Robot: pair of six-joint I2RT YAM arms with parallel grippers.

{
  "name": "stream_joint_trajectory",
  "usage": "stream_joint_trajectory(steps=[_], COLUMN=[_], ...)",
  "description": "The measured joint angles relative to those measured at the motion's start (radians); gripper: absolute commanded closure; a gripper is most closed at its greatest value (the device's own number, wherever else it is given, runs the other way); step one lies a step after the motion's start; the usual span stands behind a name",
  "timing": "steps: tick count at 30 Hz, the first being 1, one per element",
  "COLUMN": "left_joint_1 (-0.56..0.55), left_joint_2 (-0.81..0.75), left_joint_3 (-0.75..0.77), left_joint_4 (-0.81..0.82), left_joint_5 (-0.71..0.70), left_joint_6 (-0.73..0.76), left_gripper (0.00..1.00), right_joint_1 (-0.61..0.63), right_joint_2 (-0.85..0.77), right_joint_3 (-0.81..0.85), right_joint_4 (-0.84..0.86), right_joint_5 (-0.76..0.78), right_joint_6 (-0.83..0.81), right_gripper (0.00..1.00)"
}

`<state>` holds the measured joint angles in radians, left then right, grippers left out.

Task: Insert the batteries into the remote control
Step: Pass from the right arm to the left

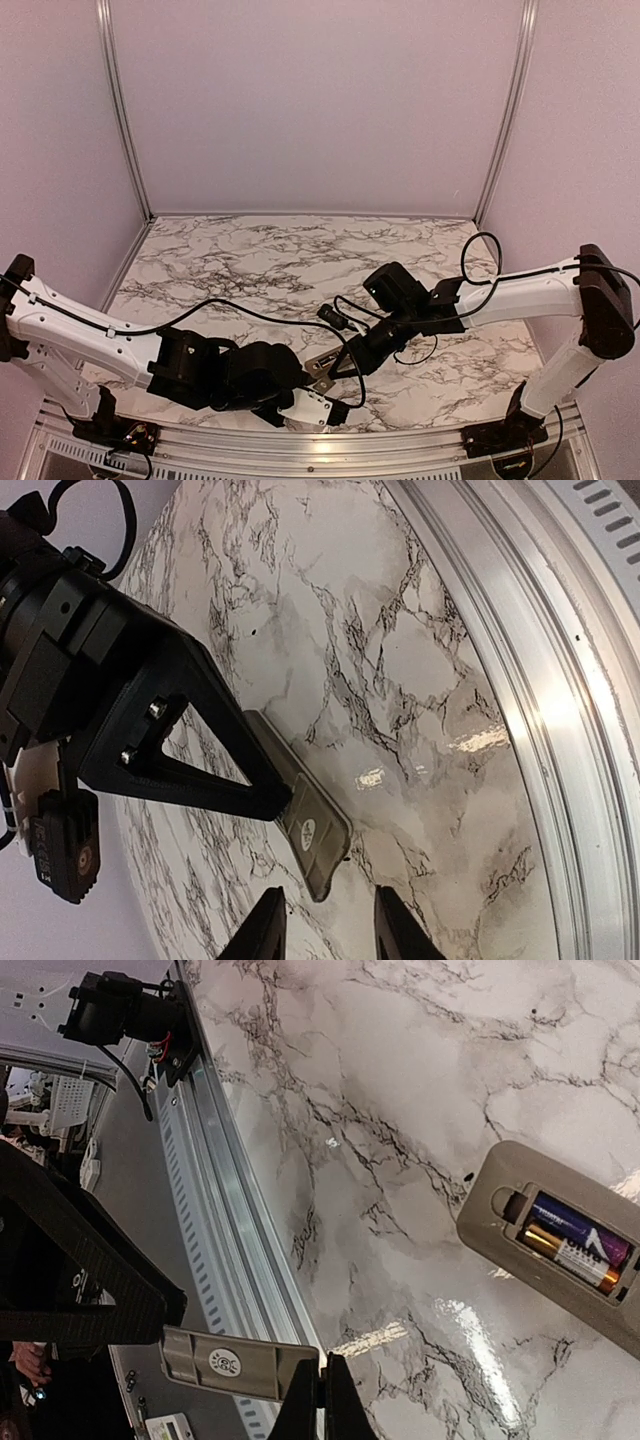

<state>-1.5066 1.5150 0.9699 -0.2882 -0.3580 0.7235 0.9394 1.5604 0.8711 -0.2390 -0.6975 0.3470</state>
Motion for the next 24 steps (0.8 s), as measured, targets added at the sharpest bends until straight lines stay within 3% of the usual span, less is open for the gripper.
stream_joint_trajectory(steps=[19, 24], left_joint_1=[0.000, -0.001], left_joint_2=[0.048, 0.048], left_joint_3=[0.027, 0.029], left_joint_4=[0.018, 0.022], left_joint_5=[-0.023, -0.024], left_joint_6=[0.041, 0.043], left_gripper=[1.00, 1.00], right_joint_1=[0.000, 0.000], right_joint_2=[0.008, 0.010], right_joint_3=[0.000, 0.001], right_joint_4=[-0.002, -0.002], right_joint_5=[-0.017, -0.019], right_joint_6=[0.000, -0.011], right_gripper=[1.00, 0.70])
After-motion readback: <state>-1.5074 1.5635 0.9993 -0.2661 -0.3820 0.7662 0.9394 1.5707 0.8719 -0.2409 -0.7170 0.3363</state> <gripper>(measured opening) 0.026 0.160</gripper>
